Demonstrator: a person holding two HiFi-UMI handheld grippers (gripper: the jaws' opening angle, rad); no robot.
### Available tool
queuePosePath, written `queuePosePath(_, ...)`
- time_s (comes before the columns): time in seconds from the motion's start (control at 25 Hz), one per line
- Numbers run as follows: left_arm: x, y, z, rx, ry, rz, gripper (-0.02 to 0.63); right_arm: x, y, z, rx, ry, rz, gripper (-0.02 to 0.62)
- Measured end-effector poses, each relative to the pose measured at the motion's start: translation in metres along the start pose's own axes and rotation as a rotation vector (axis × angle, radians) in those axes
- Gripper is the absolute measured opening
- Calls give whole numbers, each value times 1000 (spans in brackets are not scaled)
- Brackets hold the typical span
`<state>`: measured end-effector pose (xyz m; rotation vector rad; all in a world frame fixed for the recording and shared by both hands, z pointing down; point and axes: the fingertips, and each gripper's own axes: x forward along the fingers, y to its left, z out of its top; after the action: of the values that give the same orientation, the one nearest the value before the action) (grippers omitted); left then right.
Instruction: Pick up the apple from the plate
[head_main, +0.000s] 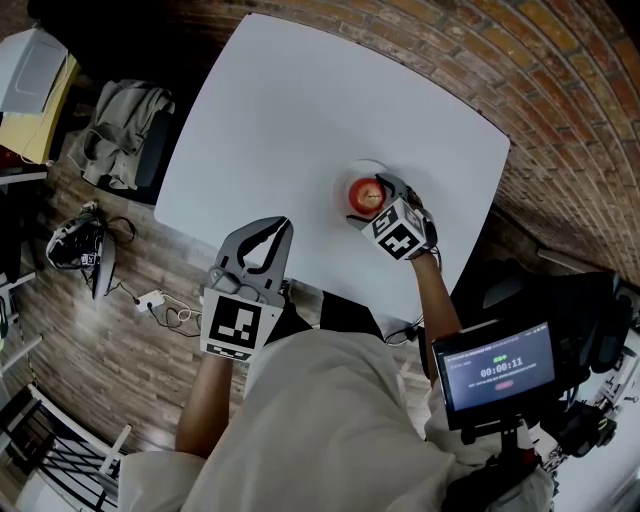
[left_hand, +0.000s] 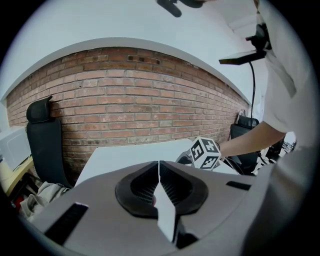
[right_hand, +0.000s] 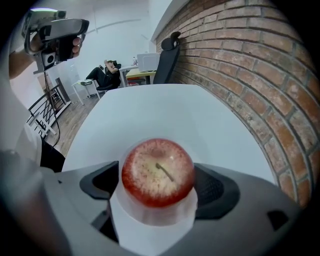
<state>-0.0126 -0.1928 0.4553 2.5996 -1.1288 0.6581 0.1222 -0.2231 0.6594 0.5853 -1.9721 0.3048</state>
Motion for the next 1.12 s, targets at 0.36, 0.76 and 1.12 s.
queuePosePath(0.36,0,0,1,-14,-6,-5,8,1,-2,1,93,-61,23,456)
queuePosePath(0.76,1,0,2,-19,-9,-5,8,0,-8,1,155,-89,39,403)
queuePosePath(1.12,-1,3,1,-19,-9,-2,8,-2,-8,2,224,-118,72,403)
